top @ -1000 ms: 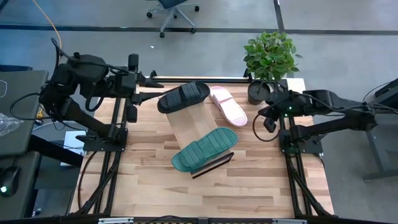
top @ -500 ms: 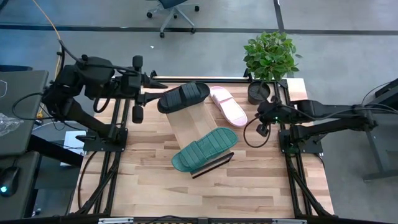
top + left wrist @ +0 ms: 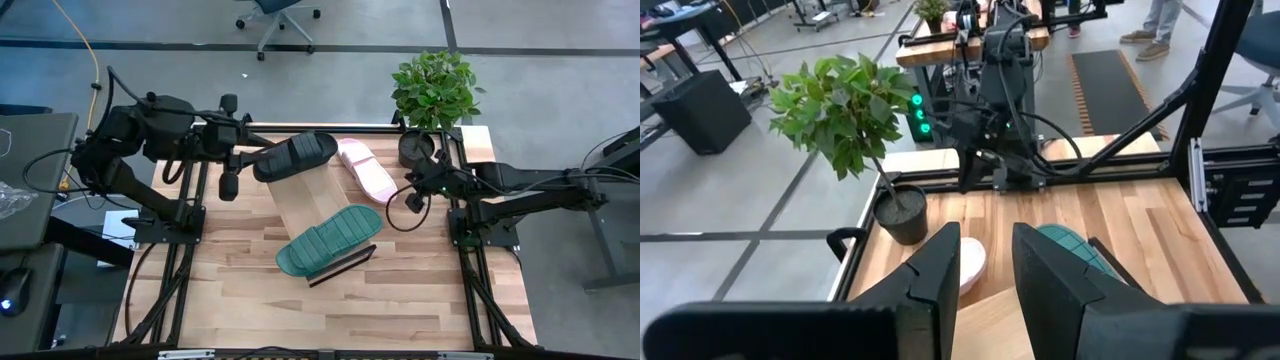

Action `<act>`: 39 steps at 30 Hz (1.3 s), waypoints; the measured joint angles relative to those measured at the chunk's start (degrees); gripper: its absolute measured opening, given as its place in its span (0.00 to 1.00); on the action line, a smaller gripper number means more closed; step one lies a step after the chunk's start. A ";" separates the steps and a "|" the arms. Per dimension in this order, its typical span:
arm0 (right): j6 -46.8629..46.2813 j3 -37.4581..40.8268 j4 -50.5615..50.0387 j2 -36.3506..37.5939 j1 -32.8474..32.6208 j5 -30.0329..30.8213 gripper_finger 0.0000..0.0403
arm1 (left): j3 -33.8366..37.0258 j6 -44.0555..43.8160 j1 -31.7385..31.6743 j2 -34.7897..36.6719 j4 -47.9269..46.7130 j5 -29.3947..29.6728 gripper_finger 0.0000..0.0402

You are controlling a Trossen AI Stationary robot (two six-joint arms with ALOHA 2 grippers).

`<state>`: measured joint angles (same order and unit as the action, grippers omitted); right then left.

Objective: Pick and place slides into the shelf
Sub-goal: Put the pink pair of slides on the shelf

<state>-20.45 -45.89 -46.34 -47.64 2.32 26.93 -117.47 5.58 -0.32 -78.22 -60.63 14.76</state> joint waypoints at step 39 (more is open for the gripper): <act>-72.88 -0.04 12.81 -0.37 3.41 0.76 0.04 | 0.00 3.57 -0.02 -0.06 -4.36 -7.49 0.21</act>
<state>-93.33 -45.92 -33.53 -48.00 5.73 27.68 -117.47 9.15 -0.34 -78.28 -64.99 7.27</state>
